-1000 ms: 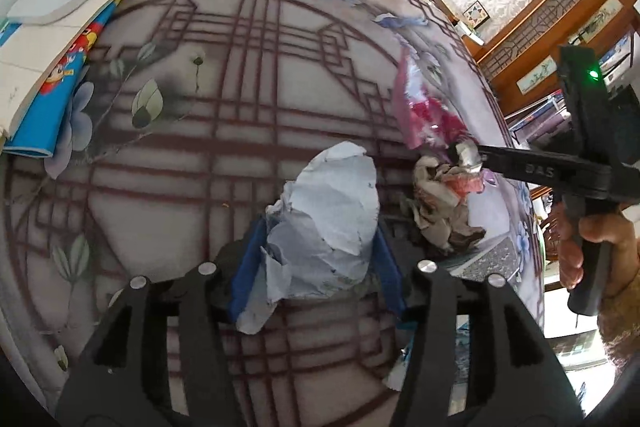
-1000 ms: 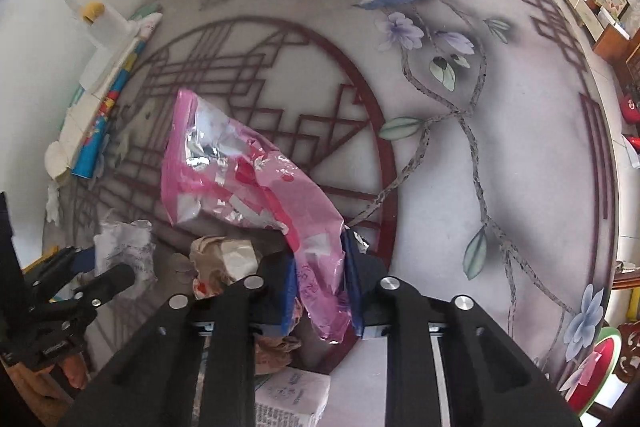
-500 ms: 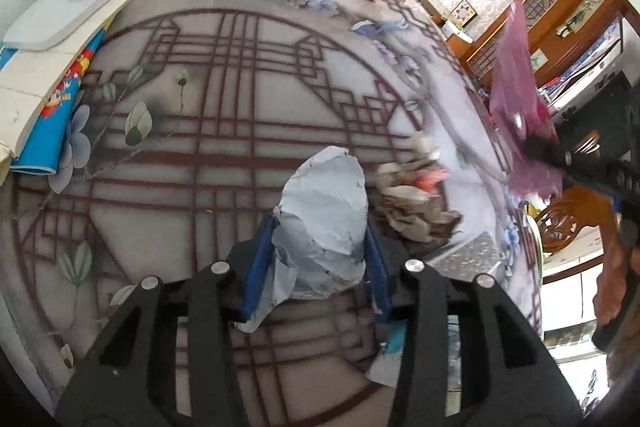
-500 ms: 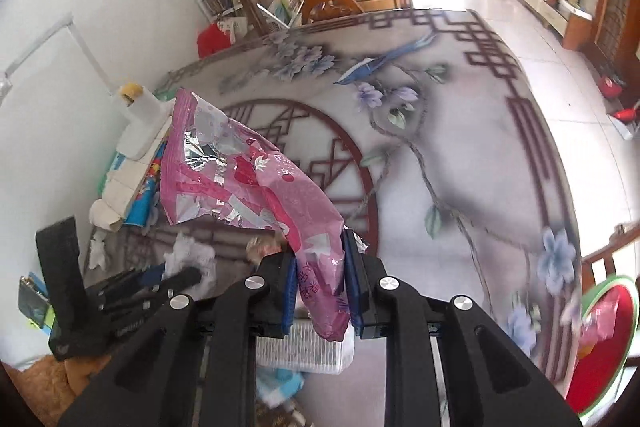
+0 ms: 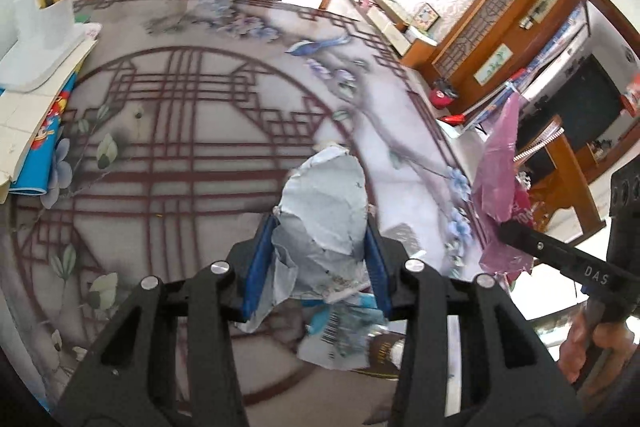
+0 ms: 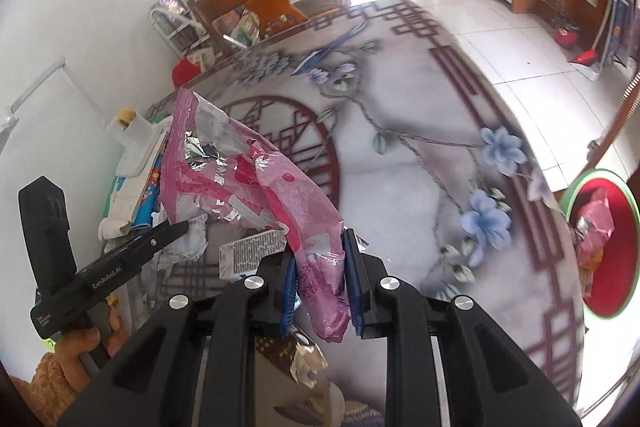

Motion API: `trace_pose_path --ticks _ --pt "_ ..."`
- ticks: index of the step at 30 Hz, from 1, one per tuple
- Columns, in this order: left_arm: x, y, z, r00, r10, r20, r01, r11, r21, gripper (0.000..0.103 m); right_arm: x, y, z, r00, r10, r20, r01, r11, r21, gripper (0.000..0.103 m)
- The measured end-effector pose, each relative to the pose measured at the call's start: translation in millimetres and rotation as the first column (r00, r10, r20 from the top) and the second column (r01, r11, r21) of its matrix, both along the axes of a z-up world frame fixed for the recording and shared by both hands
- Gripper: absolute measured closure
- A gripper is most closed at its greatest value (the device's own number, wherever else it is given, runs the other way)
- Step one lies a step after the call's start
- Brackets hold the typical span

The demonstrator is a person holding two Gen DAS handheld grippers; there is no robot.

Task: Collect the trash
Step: 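Lift the blue paper and pink foil bag above the table with both tools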

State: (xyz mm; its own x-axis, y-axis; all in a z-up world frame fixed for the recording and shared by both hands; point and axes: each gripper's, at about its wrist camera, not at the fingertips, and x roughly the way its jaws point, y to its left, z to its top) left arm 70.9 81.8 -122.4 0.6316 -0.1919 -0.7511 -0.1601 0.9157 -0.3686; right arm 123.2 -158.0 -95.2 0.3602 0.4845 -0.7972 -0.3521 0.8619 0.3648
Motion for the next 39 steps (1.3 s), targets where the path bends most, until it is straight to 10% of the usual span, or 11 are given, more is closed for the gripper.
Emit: trace_pose_path --ticks 39 --pt "-17 -113 32 0.971 -0.233 0.045 0.233 0.972 0.019 0.060 -61 -123 5 0.972 -0.233 0.015 0.232 0.970 0.080 0.083"
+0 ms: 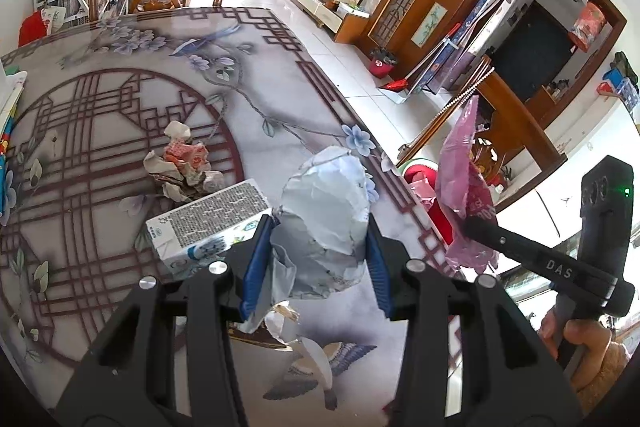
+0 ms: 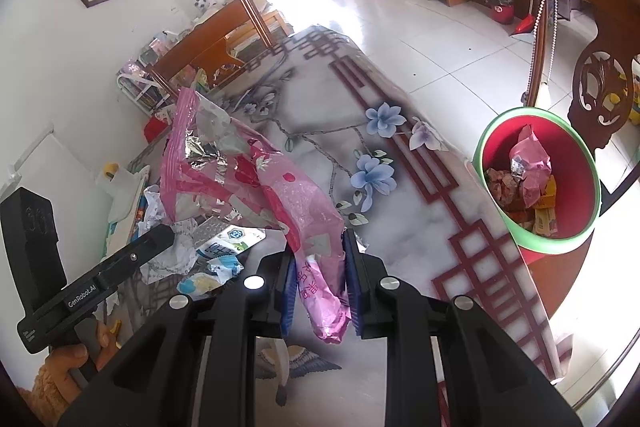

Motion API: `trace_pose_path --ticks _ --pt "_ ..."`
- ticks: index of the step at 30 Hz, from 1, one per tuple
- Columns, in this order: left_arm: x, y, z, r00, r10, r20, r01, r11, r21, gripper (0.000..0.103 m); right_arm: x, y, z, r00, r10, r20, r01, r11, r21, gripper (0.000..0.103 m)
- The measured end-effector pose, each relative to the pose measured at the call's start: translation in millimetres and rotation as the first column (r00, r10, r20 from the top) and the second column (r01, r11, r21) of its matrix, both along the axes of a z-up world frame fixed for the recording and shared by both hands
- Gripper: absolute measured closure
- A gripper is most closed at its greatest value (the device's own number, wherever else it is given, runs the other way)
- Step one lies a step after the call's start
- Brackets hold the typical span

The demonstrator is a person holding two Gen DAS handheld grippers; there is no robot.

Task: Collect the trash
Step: 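Lift the blue paper and pink foil bag above the table with both tools, then carry blue paper and pink foil bag to the red bin and open both tools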

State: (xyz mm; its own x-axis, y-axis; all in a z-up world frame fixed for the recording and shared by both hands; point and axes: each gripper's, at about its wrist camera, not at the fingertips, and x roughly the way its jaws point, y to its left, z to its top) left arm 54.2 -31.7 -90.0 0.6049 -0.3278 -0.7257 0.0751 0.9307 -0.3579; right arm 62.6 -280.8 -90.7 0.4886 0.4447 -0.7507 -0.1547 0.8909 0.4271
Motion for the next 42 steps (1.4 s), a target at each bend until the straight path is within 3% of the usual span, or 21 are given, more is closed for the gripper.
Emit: trace_pose_path --ticks 42 --pt "43 -99 1 0.997 -0.073 -0.005 0.073 0.997 -0.009 0.060 37 -102 -6 0.997 -0.071 -0.009 0.071 0.997 0.012 0.083"
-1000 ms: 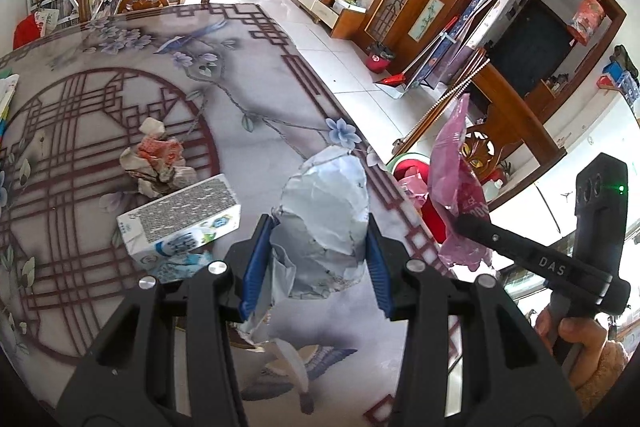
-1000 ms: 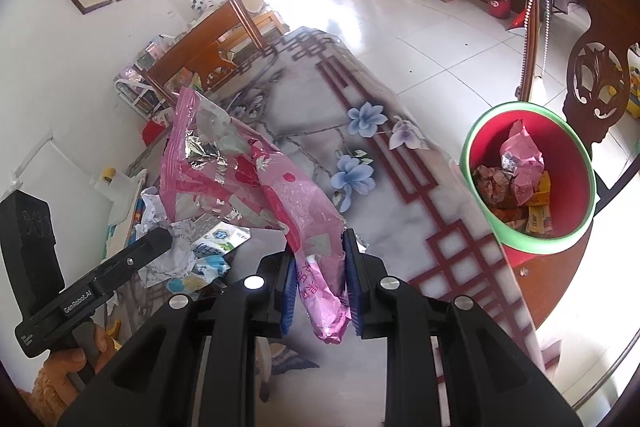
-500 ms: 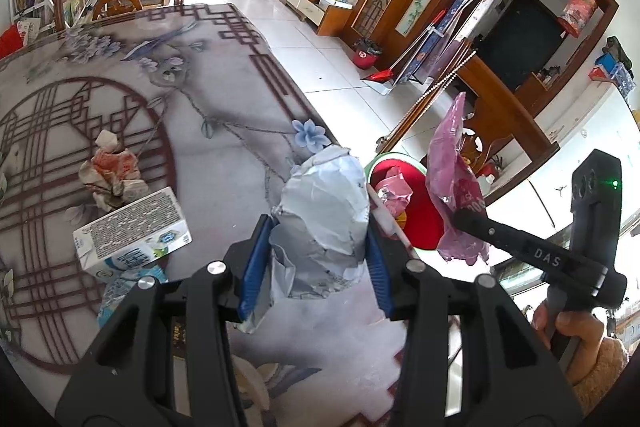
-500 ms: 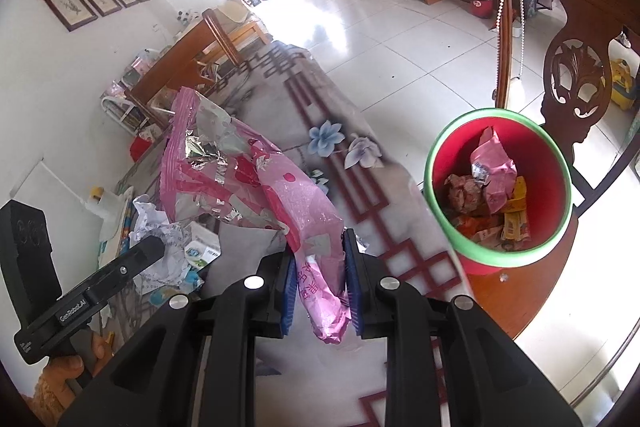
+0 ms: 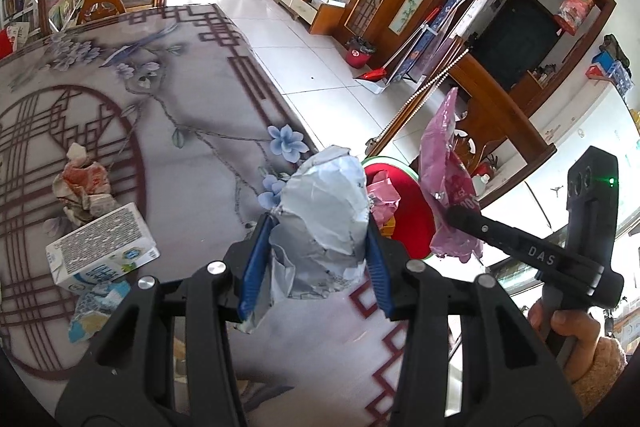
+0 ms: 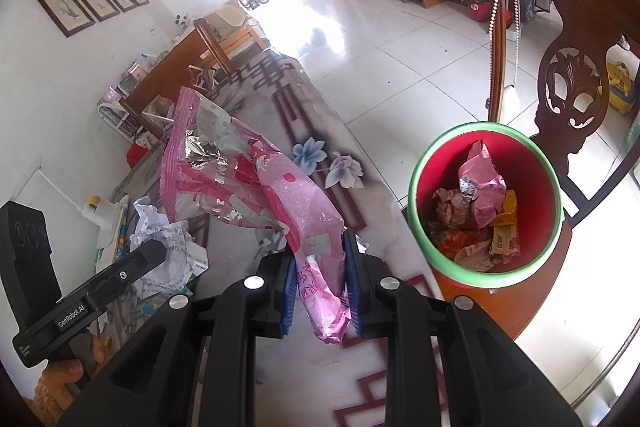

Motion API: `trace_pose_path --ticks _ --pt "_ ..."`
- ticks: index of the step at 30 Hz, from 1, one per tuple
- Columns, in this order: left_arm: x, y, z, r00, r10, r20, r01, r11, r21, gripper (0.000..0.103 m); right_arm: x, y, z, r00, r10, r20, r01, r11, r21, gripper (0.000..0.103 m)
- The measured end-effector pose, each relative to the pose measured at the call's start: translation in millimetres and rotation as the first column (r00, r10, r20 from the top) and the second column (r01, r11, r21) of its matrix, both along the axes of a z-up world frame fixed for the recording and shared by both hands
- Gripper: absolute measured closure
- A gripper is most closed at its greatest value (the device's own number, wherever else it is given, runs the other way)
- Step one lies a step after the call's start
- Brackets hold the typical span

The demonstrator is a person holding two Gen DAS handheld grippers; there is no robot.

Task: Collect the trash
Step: 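Carry blue paper and pink foil bag to the red bin and open both tools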

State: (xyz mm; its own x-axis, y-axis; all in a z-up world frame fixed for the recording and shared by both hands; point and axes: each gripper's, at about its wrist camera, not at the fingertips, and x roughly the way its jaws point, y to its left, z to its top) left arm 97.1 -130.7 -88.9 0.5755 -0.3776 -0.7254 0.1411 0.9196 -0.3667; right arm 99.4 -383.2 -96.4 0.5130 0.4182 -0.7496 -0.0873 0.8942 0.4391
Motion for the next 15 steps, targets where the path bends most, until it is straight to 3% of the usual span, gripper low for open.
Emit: trace_pose_path --ticks 15 --pt "41 -78 -9 0.994 -0.106 -0.017 0.106 0.994 0.007 0.060 13 -81 -13 0.993 -0.113 -0.035 0.114 0.993 0.022 0.083"
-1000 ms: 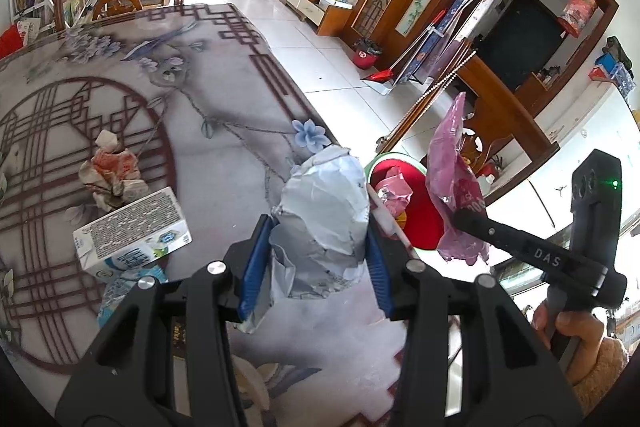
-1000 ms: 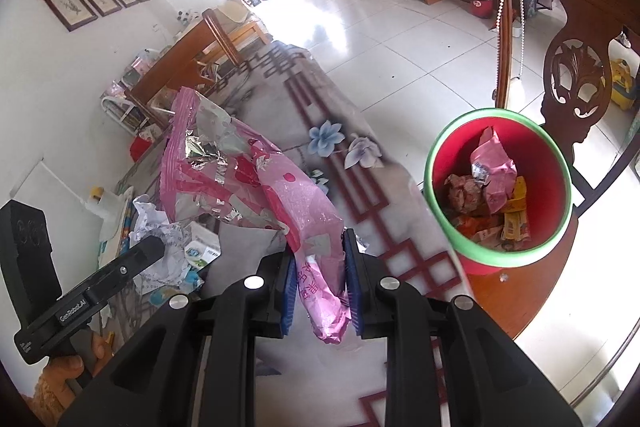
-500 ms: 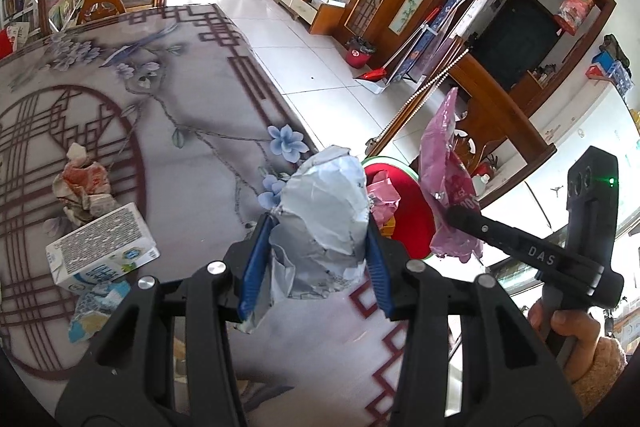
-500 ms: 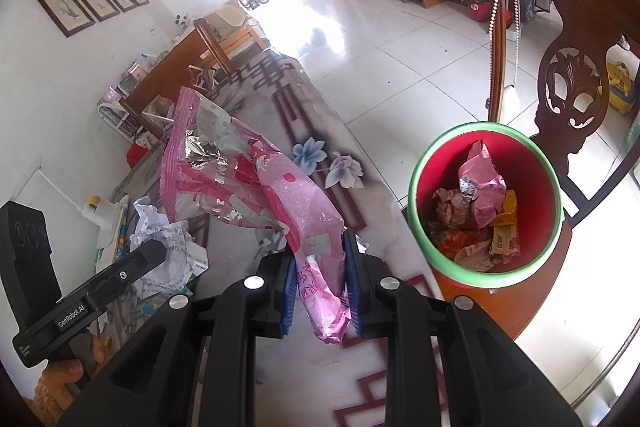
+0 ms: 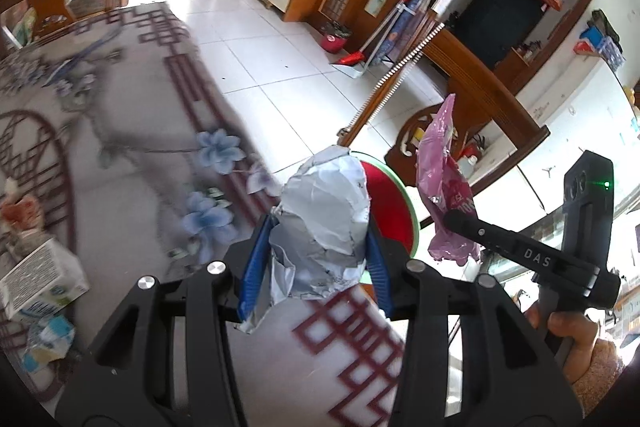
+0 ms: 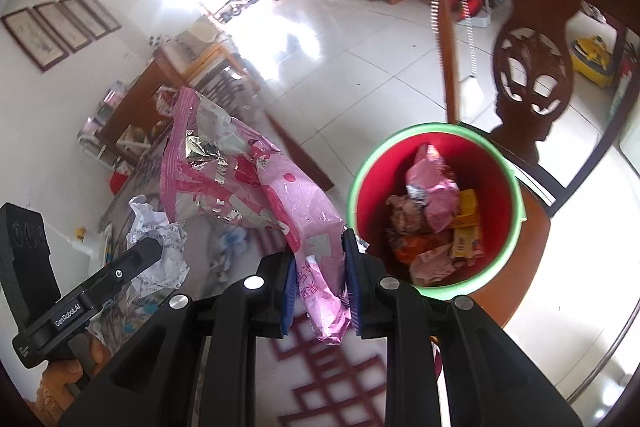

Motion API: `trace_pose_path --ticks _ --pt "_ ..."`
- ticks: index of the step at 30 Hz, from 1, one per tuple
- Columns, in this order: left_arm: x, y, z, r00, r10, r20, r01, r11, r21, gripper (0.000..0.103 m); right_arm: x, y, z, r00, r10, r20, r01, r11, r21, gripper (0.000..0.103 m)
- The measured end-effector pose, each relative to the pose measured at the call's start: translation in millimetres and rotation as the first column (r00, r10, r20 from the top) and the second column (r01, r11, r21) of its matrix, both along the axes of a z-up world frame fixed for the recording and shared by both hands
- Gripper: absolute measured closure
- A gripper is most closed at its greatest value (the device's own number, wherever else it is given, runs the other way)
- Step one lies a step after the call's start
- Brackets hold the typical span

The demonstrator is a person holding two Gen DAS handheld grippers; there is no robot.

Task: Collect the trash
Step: 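Carry blue paper and pink foil bag to the red bin and open both tools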

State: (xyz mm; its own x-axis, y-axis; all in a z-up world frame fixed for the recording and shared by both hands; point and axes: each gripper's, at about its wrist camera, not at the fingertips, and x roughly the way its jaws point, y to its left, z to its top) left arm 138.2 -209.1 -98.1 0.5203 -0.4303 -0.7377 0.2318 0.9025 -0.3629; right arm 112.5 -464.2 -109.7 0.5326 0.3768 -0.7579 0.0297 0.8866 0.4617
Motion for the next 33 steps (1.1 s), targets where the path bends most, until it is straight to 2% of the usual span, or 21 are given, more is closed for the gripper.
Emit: trace_pose_path --ticks 12,20,23,24,25,27,29,33 --pt "36 -74 -21 0.993 -0.111 -0.050 0.112 0.994 0.018 0.060 1 -80 -10 0.989 -0.141 -0.039 0.142 0.989 0.035 0.083" --pt "67 -117 -44 0.982 -0.156 -0.110 0.159 0.987 0.019 0.058 14 -106 -17 0.984 -0.169 -0.056 0.172 0.983 0.060 0.081" --pt "74 -128 -49 0.979 -0.164 -0.125 0.166 0.986 0.006 0.045 19 -110 -18 0.984 -0.167 -0.057 0.170 0.983 0.063 0.081" --pt "75 -130 -49 0.979 -0.163 -0.125 0.165 0.986 0.002 0.033 22 -111 -18 0.985 -0.165 -0.056 0.168 0.984 0.064 0.080" --pt "75 -131 -49 0.980 -0.159 -0.120 0.159 0.987 -0.008 0.023 24 -111 -18 0.985 -0.161 -0.056 0.165 0.984 0.065 0.077" --pt "75 -132 -48 0.981 -0.154 -0.114 0.153 0.988 -0.018 0.020 29 -112 -19 0.987 -0.153 -0.054 0.157 0.984 0.078 0.065" --pt "74 -131 -49 0.981 -0.152 -0.124 0.150 0.988 -0.020 0.020 34 -110 -20 0.988 -0.148 -0.049 0.152 0.984 0.090 0.035" --pt "70 -120 -50 0.981 -0.131 -0.140 0.129 0.991 -0.023 0.020 41 -109 -24 0.987 -0.155 -0.052 0.159 0.983 0.091 0.031"
